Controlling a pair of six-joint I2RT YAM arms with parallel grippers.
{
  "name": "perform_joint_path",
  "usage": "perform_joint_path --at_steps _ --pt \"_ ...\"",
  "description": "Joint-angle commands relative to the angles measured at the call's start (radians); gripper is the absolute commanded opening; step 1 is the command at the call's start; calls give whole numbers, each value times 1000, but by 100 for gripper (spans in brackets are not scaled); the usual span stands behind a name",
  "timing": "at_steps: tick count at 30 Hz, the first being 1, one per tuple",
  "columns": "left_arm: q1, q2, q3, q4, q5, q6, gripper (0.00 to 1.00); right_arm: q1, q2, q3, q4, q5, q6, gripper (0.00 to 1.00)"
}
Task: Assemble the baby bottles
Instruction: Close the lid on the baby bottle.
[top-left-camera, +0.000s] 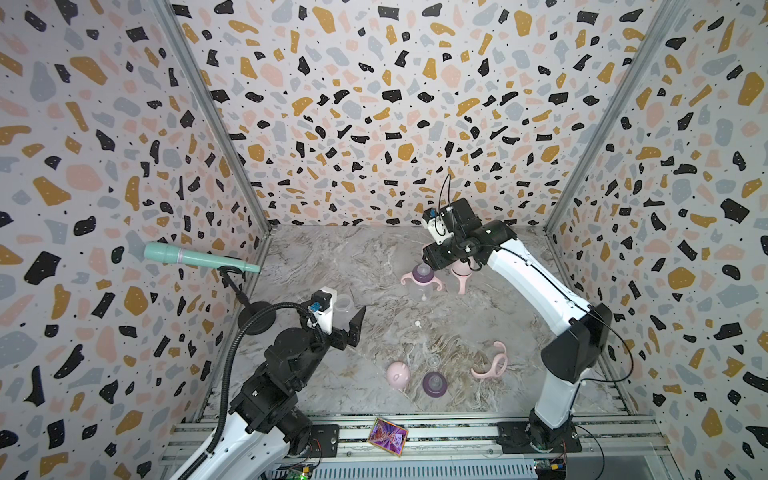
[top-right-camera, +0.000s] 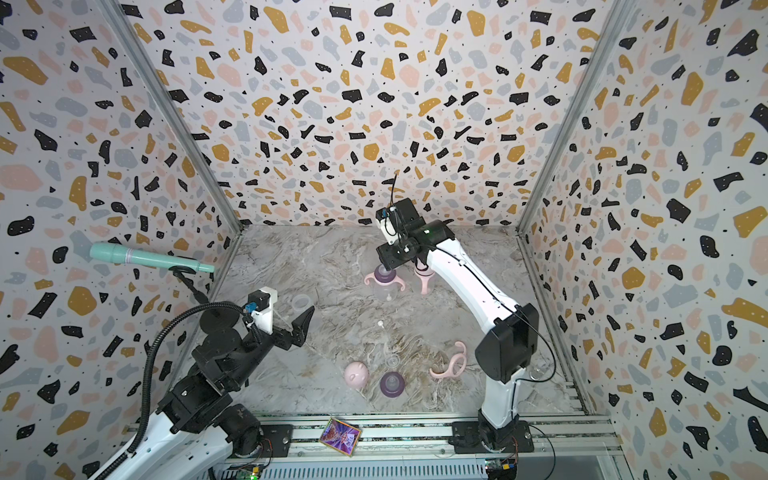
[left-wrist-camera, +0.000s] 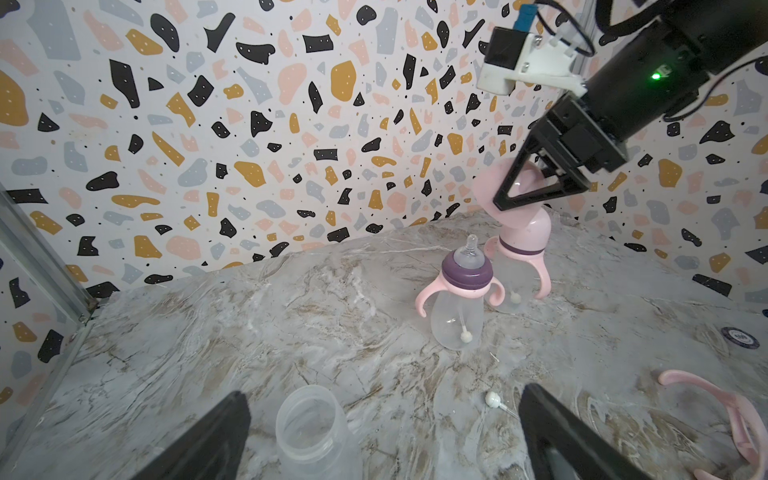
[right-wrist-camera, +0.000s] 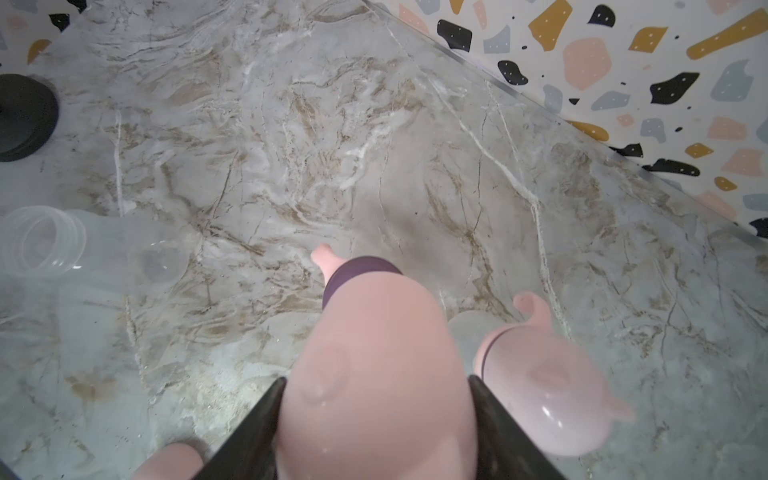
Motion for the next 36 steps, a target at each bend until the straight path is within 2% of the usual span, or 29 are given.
perform_joint_path --at_steps 1,4,16,36 --pt "-2 -9 -6 9 -5 -5 100 -6 56 113 -98 -14 -45 38" --pt "-2 -9 -8 9 -3 -4 100 -6 106 161 -113 -30 -50 38" --pt "-1 -1 -7 5 1 -1 100 -7 165 166 -108 -73 -62 39" --pt "-1 11 -5 3 8 1 100 -7 225 137 -112 -83 -74 57"
